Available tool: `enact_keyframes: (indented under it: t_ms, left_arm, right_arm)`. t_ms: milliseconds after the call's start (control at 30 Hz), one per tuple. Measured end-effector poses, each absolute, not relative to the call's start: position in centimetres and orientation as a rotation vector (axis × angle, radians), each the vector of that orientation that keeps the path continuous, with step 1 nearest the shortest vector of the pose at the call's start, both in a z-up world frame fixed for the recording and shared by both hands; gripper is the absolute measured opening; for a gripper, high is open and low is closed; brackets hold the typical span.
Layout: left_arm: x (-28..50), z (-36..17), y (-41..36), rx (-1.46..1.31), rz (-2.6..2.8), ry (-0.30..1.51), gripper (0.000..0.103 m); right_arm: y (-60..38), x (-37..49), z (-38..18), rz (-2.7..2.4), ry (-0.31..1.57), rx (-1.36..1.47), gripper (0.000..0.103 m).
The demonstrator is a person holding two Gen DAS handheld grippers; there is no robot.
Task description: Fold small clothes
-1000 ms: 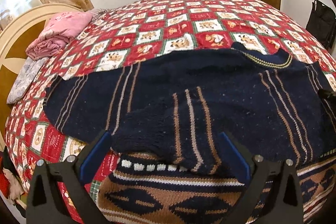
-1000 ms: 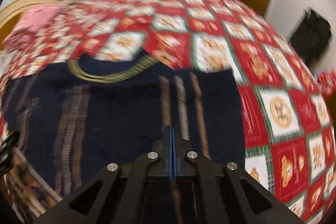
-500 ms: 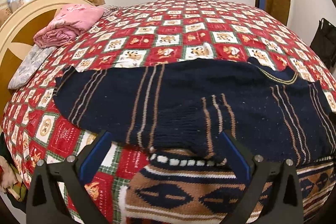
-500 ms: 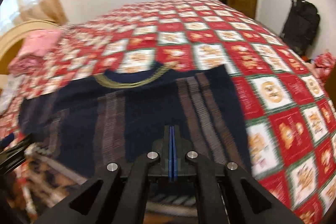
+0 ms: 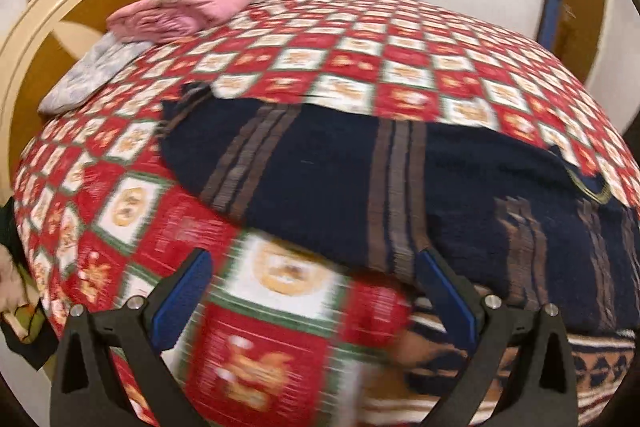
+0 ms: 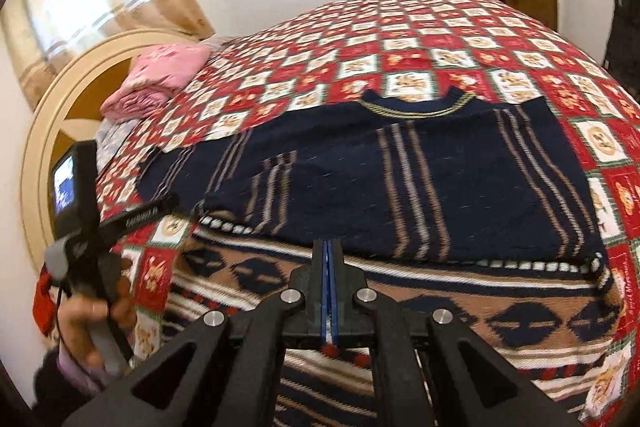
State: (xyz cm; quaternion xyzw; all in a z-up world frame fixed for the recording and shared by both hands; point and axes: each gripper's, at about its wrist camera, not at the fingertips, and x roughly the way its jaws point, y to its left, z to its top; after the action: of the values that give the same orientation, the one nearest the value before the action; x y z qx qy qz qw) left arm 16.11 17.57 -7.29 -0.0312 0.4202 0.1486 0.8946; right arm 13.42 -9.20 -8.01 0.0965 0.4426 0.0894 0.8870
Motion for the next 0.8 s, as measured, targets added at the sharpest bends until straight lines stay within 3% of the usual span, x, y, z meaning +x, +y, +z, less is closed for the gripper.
enact_keyframes:
  t_ms: [300, 400, 467, 700, 767, 800]
  left_arm:
    - [20.8, -8.7, 32.4, -0.345, 0.519, 0.884, 0.103]
    - [23.1, -10.1, 36.5, -0.492, 0.548, 0.918, 0.096]
    - [24.1, -11.0, 38.0, -0.58, 0.537, 0.922, 0.087]
    - [27.1, -12.2, 38.8, -0.595, 0.483, 0.893, 0.085]
    - [27.4, -12.2, 39.0, -0.621, 0.421, 0.871, 0.071]
    - [27.4, -12.2, 38.9, -0.629, 0.403, 0.867, 0.068]
  right_arm:
    - [-8.4, 12.9, -8.4, 0.25, 0.951, 0.258, 0.001]
    - [-7.8, 13.1, -8.7, 0.256, 0.972, 0.239, 0.001]
    - [-7.8, 13.1, -8.9, 0.255, 0.984, 0.239, 0.001]
    - [-8.0, 13.8, -9.5, 0.234, 1.017, 0.251, 0.001]
    - [-7.9, 13.9, -9.9, 0.23, 1.031, 0.254, 0.001]
    - [-7.8, 14.0, -10.1, 0.231, 1.041, 0.262, 0.001]
